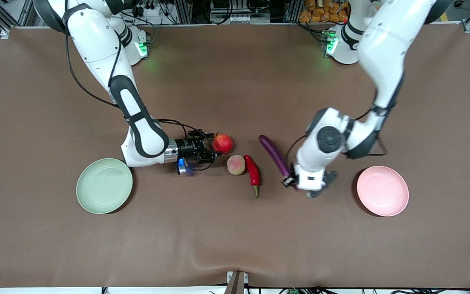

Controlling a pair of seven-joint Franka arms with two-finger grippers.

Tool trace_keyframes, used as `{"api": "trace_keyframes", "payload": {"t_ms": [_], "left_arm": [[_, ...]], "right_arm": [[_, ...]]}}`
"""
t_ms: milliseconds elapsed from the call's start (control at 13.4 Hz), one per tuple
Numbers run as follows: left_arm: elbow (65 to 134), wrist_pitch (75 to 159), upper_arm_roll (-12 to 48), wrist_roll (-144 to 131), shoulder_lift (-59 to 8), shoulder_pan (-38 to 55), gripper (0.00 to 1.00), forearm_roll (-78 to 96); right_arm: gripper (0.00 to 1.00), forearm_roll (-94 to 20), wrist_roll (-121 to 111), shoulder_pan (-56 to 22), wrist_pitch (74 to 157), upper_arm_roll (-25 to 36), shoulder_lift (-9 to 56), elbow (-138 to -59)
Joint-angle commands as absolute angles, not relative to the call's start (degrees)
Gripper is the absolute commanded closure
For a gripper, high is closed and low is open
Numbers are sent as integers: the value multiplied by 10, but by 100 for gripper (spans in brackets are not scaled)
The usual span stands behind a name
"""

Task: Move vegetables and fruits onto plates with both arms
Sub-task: 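Grasp the purple eggplant with the left gripper while the right gripper grasps the apple, then carry the eggplant to the pink plate while the right gripper lifts the apple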

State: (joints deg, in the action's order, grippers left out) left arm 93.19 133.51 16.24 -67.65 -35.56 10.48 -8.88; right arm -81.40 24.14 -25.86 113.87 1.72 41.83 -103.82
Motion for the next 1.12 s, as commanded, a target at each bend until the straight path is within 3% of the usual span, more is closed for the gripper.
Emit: {"api": "trace_keyframes", "payload": {"t_ms": [0,447,596,746,820,1044], "left_arm": [[947,1314,167,-618,-330,69,100,-100],[887,1313,163,-399,-374,-66,100,-94],[871,1313,163,-339,-393,-105,100,-91],[868,1314,163,-287,-402,-134,100,-91],[866,1315,163,-277,-414,-145,100,-86],[851,1318,163,-276,-432,-165,100,-66]], "right_arm": [[0,-843,236,-280,1163,22,407,-1056],[0,-843,232,-301,1184,23,409,-1056],[1,-842,230,-320,1235,23,408,-1057],[36,-842,232,-331,1266,23,408,-1058],[45,-842,232,-330,1266,23,407,-1058],[47,-841,236,-315,1260,25,389,-1067]]}}
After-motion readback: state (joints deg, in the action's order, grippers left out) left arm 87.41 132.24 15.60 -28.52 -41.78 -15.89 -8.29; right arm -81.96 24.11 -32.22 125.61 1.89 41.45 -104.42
